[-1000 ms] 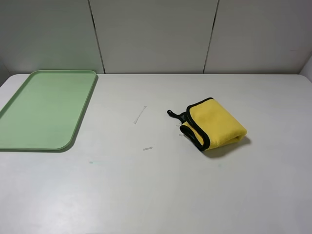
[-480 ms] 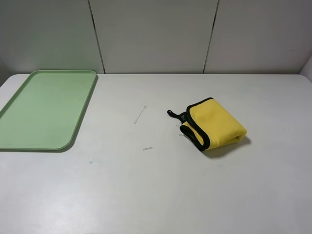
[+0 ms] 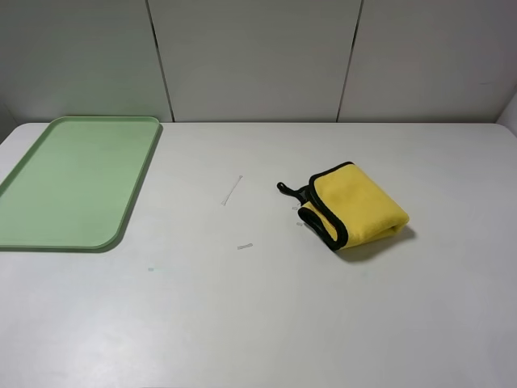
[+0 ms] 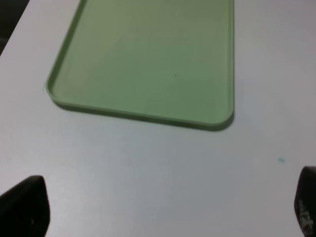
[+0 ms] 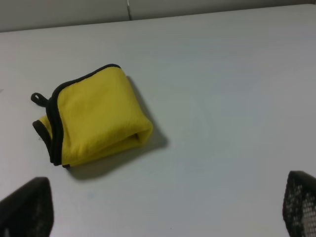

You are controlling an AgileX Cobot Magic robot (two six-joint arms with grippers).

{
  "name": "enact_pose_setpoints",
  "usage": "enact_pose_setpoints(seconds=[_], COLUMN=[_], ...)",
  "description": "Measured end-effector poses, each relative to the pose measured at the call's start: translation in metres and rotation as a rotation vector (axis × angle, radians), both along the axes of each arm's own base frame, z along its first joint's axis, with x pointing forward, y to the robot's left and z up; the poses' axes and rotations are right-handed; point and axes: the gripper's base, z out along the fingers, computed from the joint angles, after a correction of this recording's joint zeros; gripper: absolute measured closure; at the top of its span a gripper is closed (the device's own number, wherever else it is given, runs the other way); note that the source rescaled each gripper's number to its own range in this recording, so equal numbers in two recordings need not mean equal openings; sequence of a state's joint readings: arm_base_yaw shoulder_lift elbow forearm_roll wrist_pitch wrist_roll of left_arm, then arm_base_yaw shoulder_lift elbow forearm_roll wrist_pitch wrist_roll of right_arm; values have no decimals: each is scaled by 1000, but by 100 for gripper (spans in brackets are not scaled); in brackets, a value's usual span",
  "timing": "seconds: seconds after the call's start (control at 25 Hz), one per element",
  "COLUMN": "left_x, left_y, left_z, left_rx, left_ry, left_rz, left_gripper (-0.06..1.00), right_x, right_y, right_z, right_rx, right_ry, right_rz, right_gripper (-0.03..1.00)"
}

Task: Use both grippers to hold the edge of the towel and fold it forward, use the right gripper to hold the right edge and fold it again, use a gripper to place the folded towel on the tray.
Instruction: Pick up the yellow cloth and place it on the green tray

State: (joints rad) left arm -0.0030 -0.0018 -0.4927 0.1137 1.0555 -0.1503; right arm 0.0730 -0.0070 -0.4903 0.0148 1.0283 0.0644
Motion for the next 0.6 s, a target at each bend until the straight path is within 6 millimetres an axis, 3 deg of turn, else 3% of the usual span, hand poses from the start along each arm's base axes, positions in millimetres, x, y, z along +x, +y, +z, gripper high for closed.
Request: enact_pose_setpoints(seconds=[0.32, 0.44, 0.6], left_x=[10, 26, 64], left_y=[0, -1, -6], left_z=[5, 18, 37], left_rx=[-4, 5, 11], left_ry=[56, 102, 163], left_rz=[-3, -21, -97], left_gripper=[-3, -2, -1], right_x=[0, 0, 0], right_y=[0, 0, 0], right_z=[0, 0, 0], right_rx=[0, 0, 0], right_ry=[0, 0, 0], right_rz=[0, 0, 0], right_gripper=[-3, -3, -3])
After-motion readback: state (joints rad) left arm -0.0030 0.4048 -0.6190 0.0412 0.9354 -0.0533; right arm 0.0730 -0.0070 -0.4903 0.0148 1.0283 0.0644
